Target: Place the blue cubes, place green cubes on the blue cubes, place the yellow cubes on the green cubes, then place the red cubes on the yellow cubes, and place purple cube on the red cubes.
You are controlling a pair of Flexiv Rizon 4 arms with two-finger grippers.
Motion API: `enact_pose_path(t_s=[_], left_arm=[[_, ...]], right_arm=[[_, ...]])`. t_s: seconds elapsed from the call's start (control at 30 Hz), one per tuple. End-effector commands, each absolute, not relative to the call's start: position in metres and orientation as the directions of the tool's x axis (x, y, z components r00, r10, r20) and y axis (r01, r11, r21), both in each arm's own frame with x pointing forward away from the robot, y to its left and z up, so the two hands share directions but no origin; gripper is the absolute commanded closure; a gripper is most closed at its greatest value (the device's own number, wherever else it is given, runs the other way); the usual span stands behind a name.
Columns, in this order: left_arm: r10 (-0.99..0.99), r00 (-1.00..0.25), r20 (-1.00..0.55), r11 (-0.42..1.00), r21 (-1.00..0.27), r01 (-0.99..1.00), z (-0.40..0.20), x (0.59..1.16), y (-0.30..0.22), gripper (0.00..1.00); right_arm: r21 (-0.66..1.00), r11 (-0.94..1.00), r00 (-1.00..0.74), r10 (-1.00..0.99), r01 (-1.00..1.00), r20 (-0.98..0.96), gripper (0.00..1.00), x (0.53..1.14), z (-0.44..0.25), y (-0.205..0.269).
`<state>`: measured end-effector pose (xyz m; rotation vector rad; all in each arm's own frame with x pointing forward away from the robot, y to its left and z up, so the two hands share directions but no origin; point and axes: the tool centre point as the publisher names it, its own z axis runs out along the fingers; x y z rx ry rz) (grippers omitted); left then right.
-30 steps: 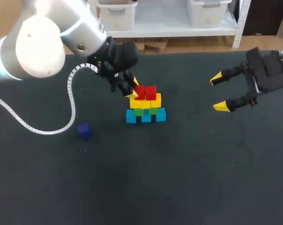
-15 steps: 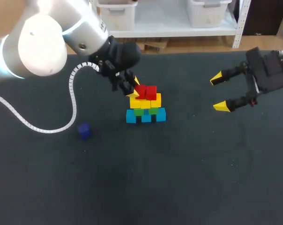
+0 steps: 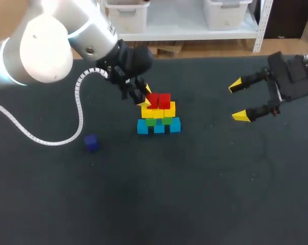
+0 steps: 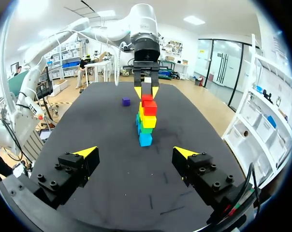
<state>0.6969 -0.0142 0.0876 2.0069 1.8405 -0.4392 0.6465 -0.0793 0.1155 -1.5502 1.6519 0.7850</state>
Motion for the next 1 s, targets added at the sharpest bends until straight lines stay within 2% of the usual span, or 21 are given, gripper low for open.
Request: enact_pose_path(t_s=[0.03,0.3,0.43,0.5,1.0], left_arm=[[0.877,0.092,-0.472,-0.070,0.063,0.996,0.0868,0.6980,-0.0145,1.00],[0.877,0.089,-0.472,-0.068,0.062,0.996,0.0864,0.6976,-0.0140,0.99],[0.878,0.089,-0.470,-0.068,0.062,0.996,0.0868,0.6975,-0.0149,0.72],[0.878,0.088,-0.470,-0.068,0.061,0.996,0.0869,0.6977,-0.0154,0.65],[0.881,0.087,-0.466,-0.067,0.058,0.996,0.0868,0.6977,-0.0176,0.50]], right_arm=[[-0.047,0.087,-0.008,-0.549,-0.995,-0.836,0.00,0.6473,0.1146,-0.0791],[-0.047,0.087,-0.008,-0.549,-0.995,-0.836,0.00,0.6473,0.1146,-0.0791],[-0.047,0.087,-0.008,-0.549,-0.995,-0.836,0.00,0.6473,0.1146,-0.0791],[-0.047,0.087,-0.008,-0.549,-0.995,-0.836,0.00,0.6473,0.1146,-0.0791],[-0.047,0.087,-0.008,-0.549,-0.995,-0.836,0.00,0.6473,0.1146,-0.0791]])
